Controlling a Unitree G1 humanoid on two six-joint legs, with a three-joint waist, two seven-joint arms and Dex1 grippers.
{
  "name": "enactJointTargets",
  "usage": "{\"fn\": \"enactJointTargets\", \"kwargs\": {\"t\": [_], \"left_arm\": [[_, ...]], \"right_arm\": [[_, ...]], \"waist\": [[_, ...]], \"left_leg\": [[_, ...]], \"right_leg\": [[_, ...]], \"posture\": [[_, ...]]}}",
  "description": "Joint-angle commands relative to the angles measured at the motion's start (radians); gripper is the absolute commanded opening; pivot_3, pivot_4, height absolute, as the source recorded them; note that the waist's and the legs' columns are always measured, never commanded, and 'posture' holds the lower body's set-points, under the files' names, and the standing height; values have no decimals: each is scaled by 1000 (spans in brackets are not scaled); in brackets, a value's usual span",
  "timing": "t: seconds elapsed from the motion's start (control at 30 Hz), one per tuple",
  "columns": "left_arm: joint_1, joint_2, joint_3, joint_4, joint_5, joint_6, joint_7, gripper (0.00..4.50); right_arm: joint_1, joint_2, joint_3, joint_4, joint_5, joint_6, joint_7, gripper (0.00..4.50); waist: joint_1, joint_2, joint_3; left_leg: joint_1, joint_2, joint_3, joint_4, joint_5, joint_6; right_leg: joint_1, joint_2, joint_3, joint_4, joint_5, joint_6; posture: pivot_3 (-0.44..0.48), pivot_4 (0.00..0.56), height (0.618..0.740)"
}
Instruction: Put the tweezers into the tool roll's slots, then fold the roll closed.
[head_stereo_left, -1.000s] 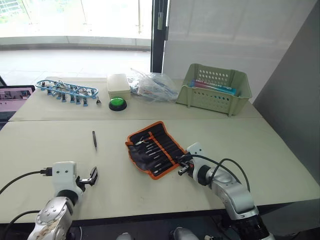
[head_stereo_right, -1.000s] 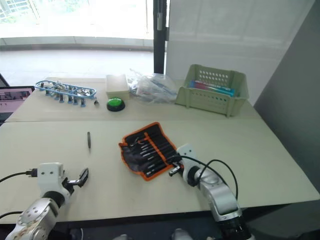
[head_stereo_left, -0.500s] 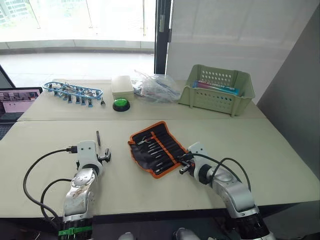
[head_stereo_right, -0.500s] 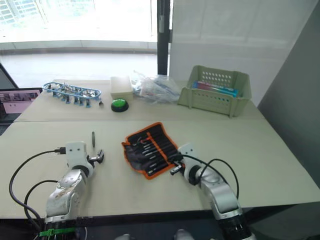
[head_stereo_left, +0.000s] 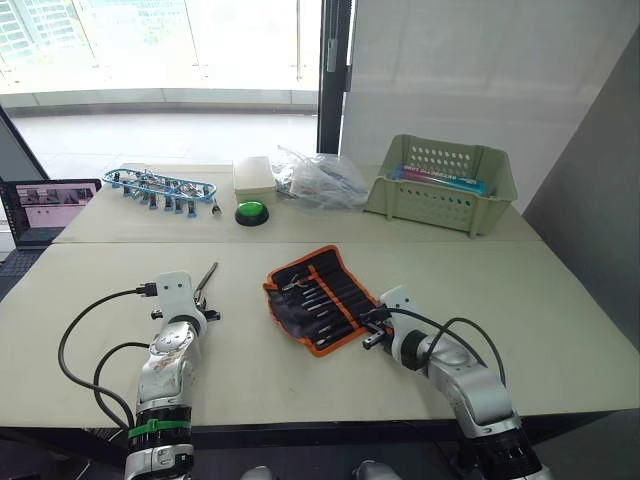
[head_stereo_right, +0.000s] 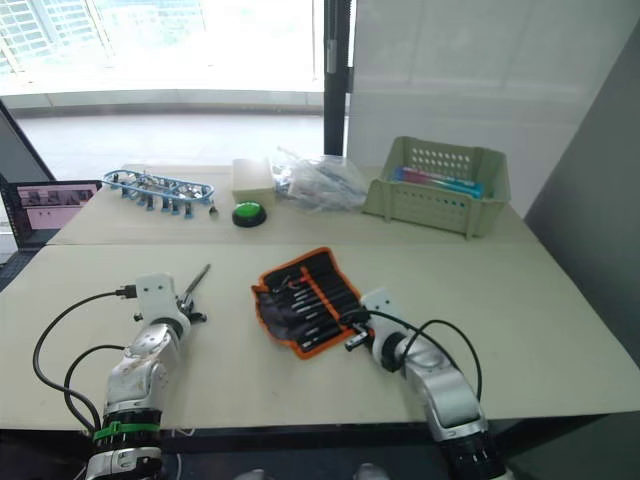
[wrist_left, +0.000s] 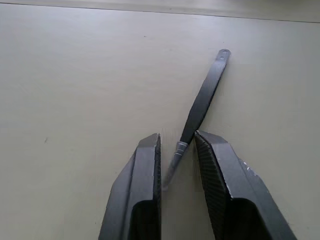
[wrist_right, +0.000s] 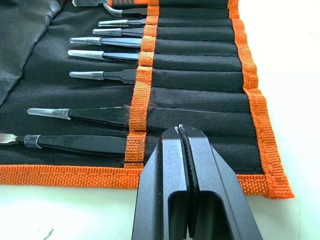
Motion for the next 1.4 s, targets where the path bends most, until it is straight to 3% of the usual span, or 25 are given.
{"fn": "enactJointTargets", "kwargs": {"t": [0.03,0.37,0.5,0.6,0.8,0.93,1.13,1.4], "left_arm": [[-7,-29,-41,64,-26,16,-48,30],[-1,51,-56,29,24,-39,-84,30],[10,119,-84,-92,24,-77,-151,30],[6,171,-120,-224,-19,-66,-261,30],[5,265,-229,-494,-255,203,-541,30],[-16,421,-369,-623,-337,457,-667,30],[-119,541,-466,-626,-381,649,-728,30],[-174,608,-526,-607,-362,669,-763,30]], "right_arm": [[24,2,36,24,-3,47,6,0],[24,4,33,24,-5,49,5,0],[26,5,34,25,-6,49,8,0],[26,4,34,26,-9,51,12,0],[23,2,36,28,-11,52,18,0],[26,5,39,24,-12,52,13,0],[42,16,40,9,-13,53,-4,0],[60,30,37,-6,-16,53,-23,0]], "waist": [[0,0,0],[-2,-1,2],[-7,-6,6],[-14,-13,8],[-36,-13,8],[-47,-12,10],[-49,-11,18],[-51,-11,19]], "left_leg": [[0,-1,0,0,0,0],[0,-2,-1,0,0,0],[-2,-2,-2,-1,0,0],[-16,-1,-2,0,2,2],[-18,1,0,0,5,7],[-18,2,0,0,5,7],[-18,3,-2,-1,5,7],[-19,3,-1,-1,5,7]], "right_leg": [[0,-1,0,0,0,0],[4,-2,0,-1,0,1],[2,-2,-1,-1,0,1],[-10,-1,-1,0,1,1],[-11,-1,0,-2,3,8],[-12,1,0,-2,2,7],[-12,3,1,-2,-3,0],[-13,3,1,-2,-4,0]], "posture": [[0,150,740],[0,150,740],[0,150,740],[0,150,740],[0,150,740],[0,150,740],[0,150,740],[0,150,740]]}}
